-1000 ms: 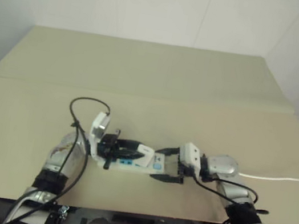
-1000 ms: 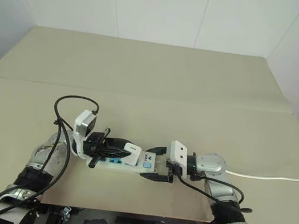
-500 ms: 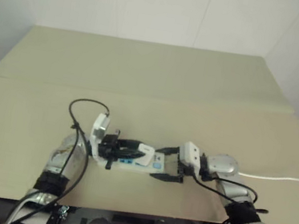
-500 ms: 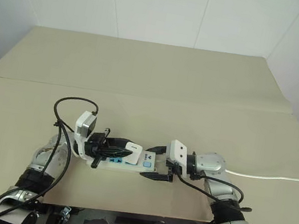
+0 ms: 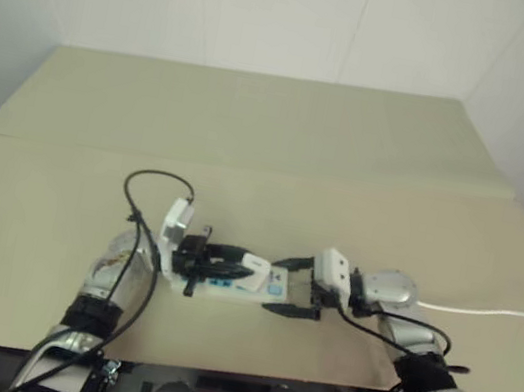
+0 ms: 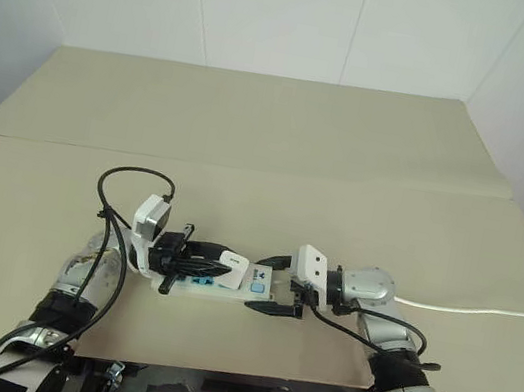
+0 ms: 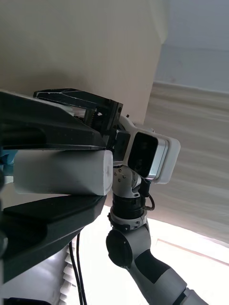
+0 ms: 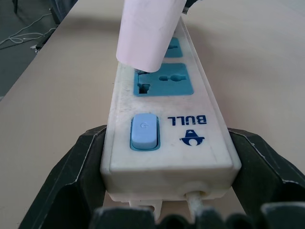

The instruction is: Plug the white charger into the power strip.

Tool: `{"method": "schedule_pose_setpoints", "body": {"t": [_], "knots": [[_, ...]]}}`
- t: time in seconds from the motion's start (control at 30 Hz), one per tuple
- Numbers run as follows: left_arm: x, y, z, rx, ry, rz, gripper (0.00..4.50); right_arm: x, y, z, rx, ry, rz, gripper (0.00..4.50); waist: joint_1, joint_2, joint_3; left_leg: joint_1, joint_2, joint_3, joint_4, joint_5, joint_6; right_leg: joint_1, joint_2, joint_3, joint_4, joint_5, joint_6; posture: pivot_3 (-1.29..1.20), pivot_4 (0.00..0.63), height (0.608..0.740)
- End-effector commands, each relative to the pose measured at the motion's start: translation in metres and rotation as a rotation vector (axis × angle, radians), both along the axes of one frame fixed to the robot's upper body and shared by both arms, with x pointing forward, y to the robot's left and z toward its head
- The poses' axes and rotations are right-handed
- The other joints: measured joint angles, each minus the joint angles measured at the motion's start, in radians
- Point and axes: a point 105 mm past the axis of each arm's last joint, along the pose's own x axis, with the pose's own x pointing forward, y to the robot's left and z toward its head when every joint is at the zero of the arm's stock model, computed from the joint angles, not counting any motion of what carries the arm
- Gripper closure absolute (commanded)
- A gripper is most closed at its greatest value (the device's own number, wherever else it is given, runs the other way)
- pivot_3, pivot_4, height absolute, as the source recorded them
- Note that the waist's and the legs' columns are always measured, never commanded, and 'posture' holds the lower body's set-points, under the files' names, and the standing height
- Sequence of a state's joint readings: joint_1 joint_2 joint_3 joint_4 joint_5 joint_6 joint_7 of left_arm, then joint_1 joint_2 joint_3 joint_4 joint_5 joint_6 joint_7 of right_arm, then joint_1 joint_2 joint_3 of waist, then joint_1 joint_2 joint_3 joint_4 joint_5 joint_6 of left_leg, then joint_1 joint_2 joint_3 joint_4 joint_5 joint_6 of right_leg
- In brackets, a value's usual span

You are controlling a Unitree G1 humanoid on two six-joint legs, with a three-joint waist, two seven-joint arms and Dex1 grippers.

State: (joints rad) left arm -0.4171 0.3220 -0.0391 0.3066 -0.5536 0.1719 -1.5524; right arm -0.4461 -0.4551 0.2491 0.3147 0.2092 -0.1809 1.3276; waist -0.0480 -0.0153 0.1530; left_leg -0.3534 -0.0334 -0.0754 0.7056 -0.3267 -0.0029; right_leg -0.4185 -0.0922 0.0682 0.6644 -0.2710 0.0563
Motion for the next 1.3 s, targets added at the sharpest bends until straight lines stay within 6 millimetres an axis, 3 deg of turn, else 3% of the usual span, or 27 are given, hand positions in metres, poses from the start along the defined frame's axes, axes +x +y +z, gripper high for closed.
{"method": "schedule_pose_setpoints", "body": {"t": [0.03,0.33,0.63,1.3], "knots": [[-0.004,0.002,-0.008,0.010,0.011,0.004,3.51,-0.001,0.003,-0.003,-0.009,-0.005,-0.001,1.07,0.000,0.000,0.000,0.000,0.000,0.000,0.000,0.000,0.000,0.000,0.000,0.000,0.000,0.000,0.000,0.00,0.150,0.740],[0.000,0.010,-0.016,0.046,-0.014,0.053,3.51,-0.001,0.004,-0.003,-0.005,-0.008,-0.001,1.07,0.000,0.001,0.000,0.001,0.000,0.000,-0.001,0.000,0.000,0.000,0.000,0.000,0.000,0.000,0.000,0.00,0.150,0.740],[0.006,-0.001,-0.012,-0.038,0.049,0.076,3.51,-0.002,0.007,-0.004,-0.002,-0.006,0.001,1.07,0.000,0.003,-0.002,0.001,0.001,0.000,-0.001,0.000,0.000,0.001,0.001,0.000,0.000,0.000,0.000,0.00,0.150,0.740],[-0.005,0.003,-0.026,0.031,0.100,0.023,3.51,-0.002,0.008,-0.006,-0.011,-0.010,-0.006,1.07,-0.001,0.003,-0.003,0.002,0.002,0.000,-0.002,0.000,0.000,0.001,0.001,0.000,0.000,0.000,0.000,0.00,0.150,0.740]]}}
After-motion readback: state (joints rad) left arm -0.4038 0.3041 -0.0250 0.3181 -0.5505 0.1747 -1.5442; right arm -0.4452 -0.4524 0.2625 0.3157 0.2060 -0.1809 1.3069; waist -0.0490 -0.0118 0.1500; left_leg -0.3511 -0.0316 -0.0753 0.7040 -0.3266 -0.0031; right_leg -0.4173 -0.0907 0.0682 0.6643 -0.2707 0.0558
